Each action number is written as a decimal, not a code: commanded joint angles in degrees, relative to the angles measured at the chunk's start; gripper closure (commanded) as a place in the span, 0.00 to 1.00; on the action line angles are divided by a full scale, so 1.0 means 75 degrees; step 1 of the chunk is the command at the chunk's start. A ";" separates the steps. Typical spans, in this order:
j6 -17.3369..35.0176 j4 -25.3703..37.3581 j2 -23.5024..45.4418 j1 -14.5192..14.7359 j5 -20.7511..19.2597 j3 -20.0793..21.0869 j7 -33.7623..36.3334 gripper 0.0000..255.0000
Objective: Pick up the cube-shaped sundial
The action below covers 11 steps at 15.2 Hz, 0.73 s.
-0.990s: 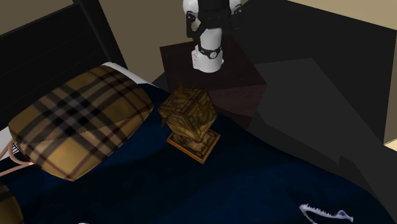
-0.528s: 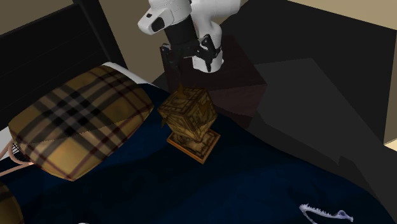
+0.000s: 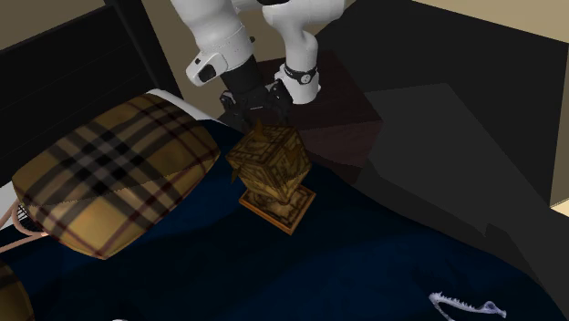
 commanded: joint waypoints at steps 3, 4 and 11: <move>0.0368 -0.0183 0.0245 0.0111 0.0177 -0.0142 -0.0241 0.00; 0.0368 -0.0183 0.0244 0.0109 0.0176 -0.0141 -0.0240 0.00; 0.0377 -0.0202 0.0235 0.0101 0.0170 -0.0146 -0.0248 1.00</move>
